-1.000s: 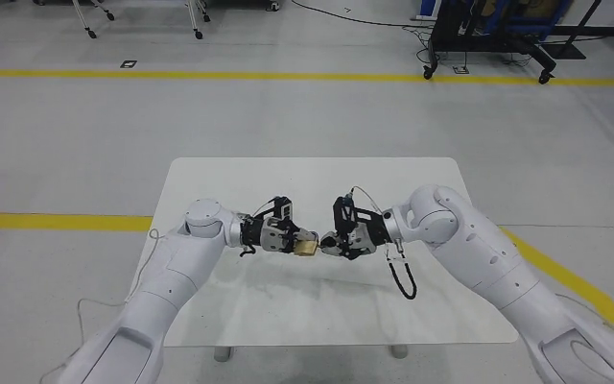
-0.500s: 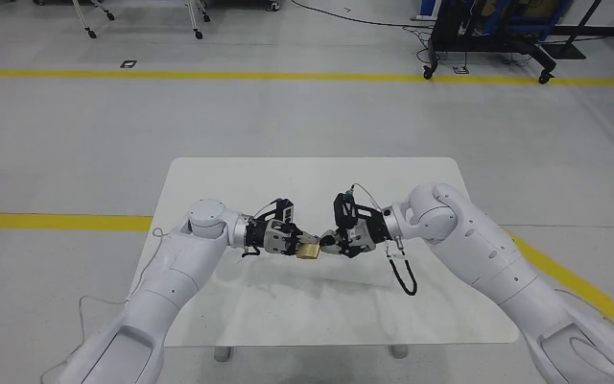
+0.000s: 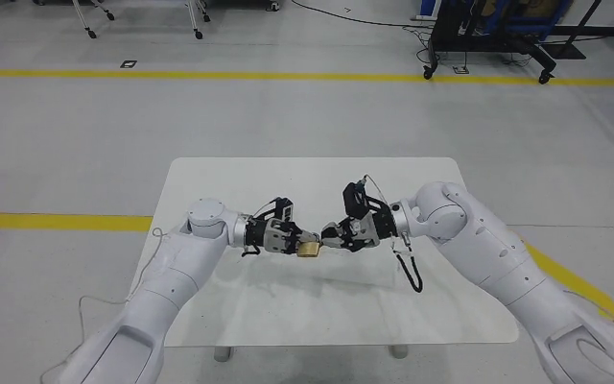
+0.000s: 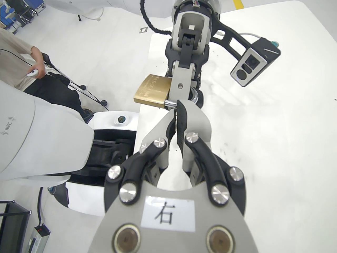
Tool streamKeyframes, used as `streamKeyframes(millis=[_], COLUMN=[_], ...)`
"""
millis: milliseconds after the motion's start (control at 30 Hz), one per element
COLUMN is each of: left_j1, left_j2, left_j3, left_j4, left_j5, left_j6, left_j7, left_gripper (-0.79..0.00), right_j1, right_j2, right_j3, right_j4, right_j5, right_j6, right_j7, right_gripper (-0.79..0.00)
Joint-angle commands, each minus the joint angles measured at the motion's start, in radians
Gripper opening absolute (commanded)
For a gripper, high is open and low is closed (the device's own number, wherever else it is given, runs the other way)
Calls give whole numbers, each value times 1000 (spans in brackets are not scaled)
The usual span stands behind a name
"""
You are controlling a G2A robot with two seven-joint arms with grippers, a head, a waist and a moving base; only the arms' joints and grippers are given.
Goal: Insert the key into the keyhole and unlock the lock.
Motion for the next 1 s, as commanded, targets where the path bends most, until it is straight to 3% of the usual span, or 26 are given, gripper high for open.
streamKeyframes(millis=[0, 200, 367, 633, 833, 967], left_j1=[1, 6, 5, 9, 23, 18], left_j2=[1, 0, -2, -2, 0, -1], left_j3=[-17, -56, -54, -53, -37, -23], left_j4=[9, 34, 38, 39, 23, 35], left_j5=[-31, -112, -100, -98, -80, -79], left_j6=[1, 54, 87, 90, 249, 348], left_j7=[17, 114, 185, 193, 254, 248], left_gripper=[-785, -785, -785, -785, -785, -785], right_j1=[-6, -56, -133, -133, -131, -127], right_j2=[8, 39, 66, 66, 57, 50], right_j3=[13, 79, 159, 159, 155, 157], right_j4=[-5, -42, -115, -115, -168, -253], right_j5=[-1, -67, -272, -272, -402, -677], right_j6=[0, 0, 0, 0, 35, 94], right_j7=[-17, -126, -303, -303, -345, -399], right_gripper=[-785, -785, -785, -785, -785, -785])
